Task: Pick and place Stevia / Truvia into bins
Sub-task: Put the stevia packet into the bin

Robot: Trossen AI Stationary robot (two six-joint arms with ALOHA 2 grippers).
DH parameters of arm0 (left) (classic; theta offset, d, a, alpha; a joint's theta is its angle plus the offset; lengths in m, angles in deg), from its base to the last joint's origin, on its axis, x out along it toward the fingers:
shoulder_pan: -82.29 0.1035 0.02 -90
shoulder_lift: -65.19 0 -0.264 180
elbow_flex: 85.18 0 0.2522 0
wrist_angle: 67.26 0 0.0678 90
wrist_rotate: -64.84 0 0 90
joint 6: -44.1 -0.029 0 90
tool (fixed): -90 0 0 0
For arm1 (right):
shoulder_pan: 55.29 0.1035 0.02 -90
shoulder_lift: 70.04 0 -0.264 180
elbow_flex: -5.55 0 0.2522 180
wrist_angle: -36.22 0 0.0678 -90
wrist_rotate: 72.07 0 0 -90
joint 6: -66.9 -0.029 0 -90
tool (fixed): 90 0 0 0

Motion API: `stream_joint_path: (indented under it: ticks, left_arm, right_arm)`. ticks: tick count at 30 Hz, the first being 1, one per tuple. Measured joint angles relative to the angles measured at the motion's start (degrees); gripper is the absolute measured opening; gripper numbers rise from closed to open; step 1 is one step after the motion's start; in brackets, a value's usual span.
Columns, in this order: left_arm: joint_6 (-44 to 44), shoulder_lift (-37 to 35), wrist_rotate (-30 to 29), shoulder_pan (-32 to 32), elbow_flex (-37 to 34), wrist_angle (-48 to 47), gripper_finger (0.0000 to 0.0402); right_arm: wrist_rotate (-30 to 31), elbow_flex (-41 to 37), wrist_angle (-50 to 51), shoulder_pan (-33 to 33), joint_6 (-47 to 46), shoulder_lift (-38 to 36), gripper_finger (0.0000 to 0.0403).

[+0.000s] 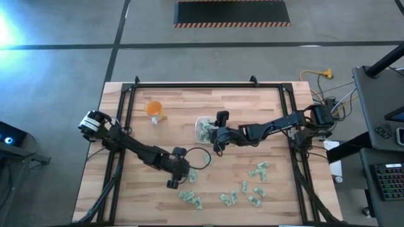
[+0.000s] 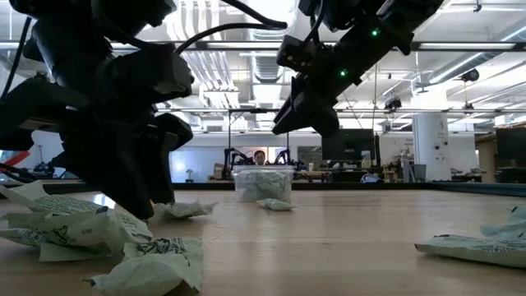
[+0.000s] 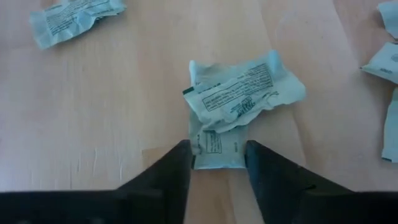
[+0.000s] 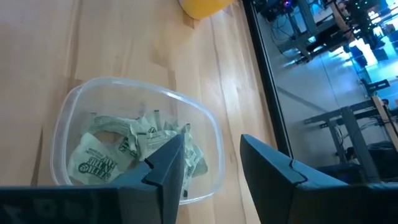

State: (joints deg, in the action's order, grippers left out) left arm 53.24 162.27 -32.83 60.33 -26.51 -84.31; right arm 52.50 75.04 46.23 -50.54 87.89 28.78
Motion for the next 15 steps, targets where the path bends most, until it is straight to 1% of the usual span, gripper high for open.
stream_joint_path:
  ticks: [6,8,11,13,15]
  left_arm:
    - [-1.9,-0.8,-1.8,0.2,0.0,-1.3,0.0022]
    - [-2.1,-1.4,-3.7,0.2,0.0,-2.4,0.0008]
    - [-2.2,-2.4,-9.7,0.3,-0.1,-4.3,0.0010]
    - [-2.2,-3.2,-16.2,0.0,0.4,-5.6,0.0007]
    - [-3.4,-3.5,-23.8,-0.9,1.0,-6.6,0.0003]
  right_arm:
    - [0.0,0.0,0.6,0.0,0.0,0.0,0.0145]
    - [0.0,0.0,0.6,0.0,0.0,0.0,0.0143]
    - [0.0,0.0,0.7,0.0,0.0,-0.1,0.0141]
    - [0.0,0.0,1.0,0.0,0.0,-0.2,0.0141]
    - [0.0,0.0,1.8,0.0,0.1,-0.4,0.0142]
